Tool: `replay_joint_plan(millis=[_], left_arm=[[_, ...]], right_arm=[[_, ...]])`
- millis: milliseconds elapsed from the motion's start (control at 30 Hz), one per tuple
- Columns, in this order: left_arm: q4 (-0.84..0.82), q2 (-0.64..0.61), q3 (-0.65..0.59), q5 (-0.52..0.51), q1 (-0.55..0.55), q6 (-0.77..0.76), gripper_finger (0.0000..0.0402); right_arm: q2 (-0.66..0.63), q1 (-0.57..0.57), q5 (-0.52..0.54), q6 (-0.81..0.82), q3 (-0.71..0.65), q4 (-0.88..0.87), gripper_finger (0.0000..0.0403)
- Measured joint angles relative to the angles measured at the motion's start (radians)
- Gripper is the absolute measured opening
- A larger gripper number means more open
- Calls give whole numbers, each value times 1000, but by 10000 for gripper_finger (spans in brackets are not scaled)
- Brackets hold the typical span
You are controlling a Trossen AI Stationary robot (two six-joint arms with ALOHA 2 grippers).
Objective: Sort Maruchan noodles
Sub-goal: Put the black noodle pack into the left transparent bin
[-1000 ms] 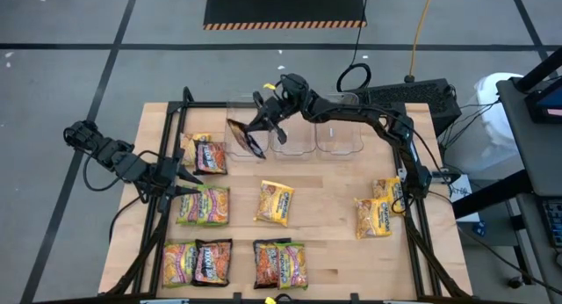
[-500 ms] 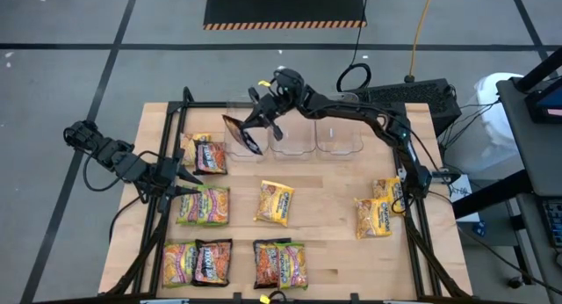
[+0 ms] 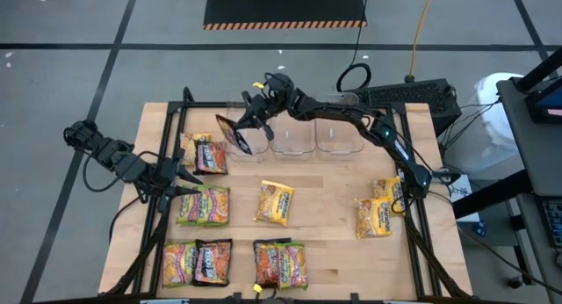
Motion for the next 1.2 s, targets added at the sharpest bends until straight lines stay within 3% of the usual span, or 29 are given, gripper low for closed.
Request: replay_joint_plan(millis=[433,600,867,1200], left_arm=[[48,1,0,4,0,-8,122],[78,1,0,4,0,-10,122],[94,1,0,4,0,-2,122],[95,1,0,4,0,-2,122]], right_arm=[[1,-3,-3,-45,0,-260,0],[1,2,-4,-83,0,-233,0],[1,8,-131,-72,0,-224,0],[0,53,-187,-113,0,-256,0]])
